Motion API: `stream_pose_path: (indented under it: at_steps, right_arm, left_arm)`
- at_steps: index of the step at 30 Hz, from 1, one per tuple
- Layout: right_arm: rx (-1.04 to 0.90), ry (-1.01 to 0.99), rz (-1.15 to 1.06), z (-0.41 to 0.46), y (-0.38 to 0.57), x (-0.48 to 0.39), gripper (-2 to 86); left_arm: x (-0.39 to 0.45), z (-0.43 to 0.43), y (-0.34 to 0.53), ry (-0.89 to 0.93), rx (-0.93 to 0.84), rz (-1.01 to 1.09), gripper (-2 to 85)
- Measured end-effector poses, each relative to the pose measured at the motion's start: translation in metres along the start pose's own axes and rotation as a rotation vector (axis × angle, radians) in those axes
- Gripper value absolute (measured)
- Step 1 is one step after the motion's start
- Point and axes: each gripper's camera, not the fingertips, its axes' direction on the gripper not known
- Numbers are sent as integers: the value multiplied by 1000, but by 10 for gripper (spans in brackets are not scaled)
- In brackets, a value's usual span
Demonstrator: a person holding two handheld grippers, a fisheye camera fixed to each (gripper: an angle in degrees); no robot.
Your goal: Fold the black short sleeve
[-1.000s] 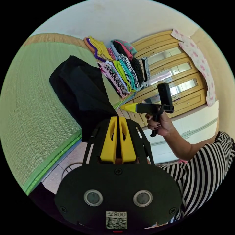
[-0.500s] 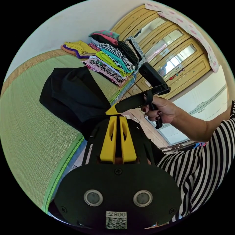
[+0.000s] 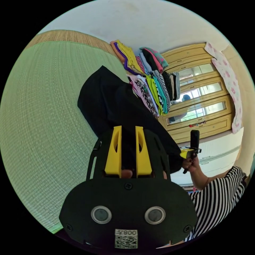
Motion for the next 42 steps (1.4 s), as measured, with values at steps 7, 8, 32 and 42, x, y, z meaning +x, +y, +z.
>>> stream_pose_path:
  at_steps: [7, 8, 32, 42]
  right_arm:
    - [29, -24, -19, -48, 15, 24, 11]
    - [33, -31, -21, -56, 17, 29, 11]
    - [91, -17, -68, -209, 42, 104, 12]
    - [250, 90, -278, -312, 49, 38, 11]
  left_arm:
    - [-41, 27, -45, 0, -95, -79, 99]
    - [-49, 30, -49, -4, -109, -97, 99]
    - [-182, -75, 95, 145, 75, -124, 8]
    - [-206, -253, 271, 257, 433, 44, 7]
